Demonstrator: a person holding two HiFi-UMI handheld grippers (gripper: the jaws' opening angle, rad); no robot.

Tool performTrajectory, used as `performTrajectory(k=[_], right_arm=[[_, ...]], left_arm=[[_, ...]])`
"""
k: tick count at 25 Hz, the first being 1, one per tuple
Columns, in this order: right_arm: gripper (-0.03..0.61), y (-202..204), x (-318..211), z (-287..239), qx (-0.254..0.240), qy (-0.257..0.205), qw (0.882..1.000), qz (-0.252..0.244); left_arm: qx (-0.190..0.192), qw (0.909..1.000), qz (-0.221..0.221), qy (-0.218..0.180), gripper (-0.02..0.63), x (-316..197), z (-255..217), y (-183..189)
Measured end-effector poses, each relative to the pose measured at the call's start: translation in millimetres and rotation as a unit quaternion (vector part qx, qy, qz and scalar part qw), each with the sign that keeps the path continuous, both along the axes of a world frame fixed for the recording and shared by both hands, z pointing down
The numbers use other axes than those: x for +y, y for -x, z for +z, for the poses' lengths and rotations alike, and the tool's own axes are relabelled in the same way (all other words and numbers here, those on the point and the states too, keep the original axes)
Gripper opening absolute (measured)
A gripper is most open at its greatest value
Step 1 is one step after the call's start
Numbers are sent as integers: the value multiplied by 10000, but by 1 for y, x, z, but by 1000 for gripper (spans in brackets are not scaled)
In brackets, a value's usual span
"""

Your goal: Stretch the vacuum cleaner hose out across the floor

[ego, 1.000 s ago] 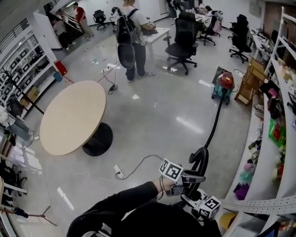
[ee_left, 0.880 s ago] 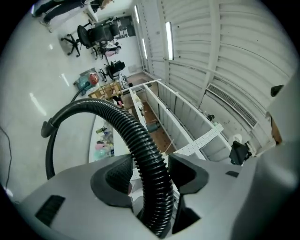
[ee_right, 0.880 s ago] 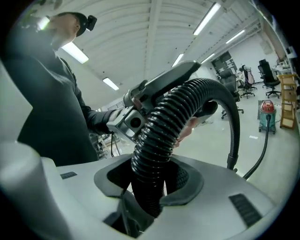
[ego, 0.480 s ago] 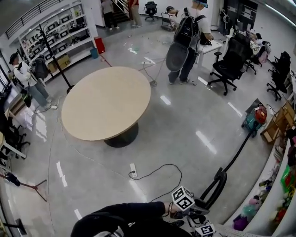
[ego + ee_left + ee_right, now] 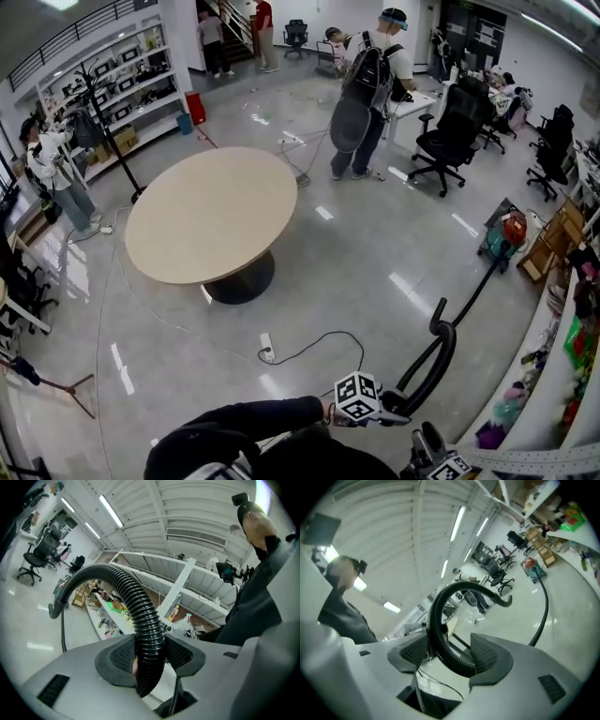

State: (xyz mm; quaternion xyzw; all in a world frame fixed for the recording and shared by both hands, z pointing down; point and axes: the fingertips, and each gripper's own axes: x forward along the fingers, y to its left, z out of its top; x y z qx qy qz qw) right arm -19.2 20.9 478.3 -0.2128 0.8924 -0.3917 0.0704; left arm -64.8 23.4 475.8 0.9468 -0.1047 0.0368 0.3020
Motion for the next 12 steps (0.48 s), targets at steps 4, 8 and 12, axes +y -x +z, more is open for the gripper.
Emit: performTrajectory(k=[4, 8, 12], right_arm=[[296, -28, -10, -17, -656, 236, 9976, -57], [299, -54, -19, -51, -1346, 384, 9889, -507], [304, -86, 20, -50, -2033, 753, 9726, -840]], left_arm=[[-631, 9969, 133, -451, 195, 27, -2, -31], [-1073, 9905, 256, -818, 195, 53, -2, -108], [-1829, 9752, 542, -1119, 195, 104, 34, -157]])
